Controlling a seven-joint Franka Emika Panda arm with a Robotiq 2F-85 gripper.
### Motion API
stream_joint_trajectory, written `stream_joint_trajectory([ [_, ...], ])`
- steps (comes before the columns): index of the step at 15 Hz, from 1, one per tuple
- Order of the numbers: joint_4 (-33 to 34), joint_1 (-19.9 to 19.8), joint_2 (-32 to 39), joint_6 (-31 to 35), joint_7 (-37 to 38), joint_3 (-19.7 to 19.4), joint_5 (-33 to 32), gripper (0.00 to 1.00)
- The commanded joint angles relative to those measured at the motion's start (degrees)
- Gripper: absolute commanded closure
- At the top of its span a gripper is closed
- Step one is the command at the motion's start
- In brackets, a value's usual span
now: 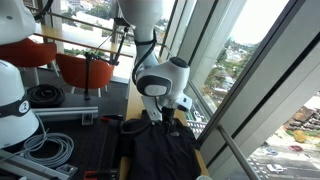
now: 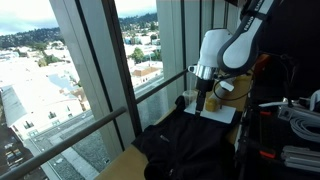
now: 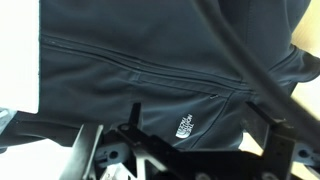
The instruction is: Completely zip the fleece jacket up
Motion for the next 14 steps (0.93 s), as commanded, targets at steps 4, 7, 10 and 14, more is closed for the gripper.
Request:
stream_joint_trajectory([
  [4, -1.4, -4.5, -9.9, -9.3, -9.0, 3.1, 9.7, 0.0],
  [7, -1.3, -3.3, -13.0, -12.2, -13.0, 2.1, 14.3, 0.0],
  [10, -1.6, -1.6, -15.5, -13.8, -15.4, 0.5, 17.1, 0.0],
  [14, -4.5, 0.2, -18.9, -13.5, -18.8, -1.5, 19.9, 0.0],
])
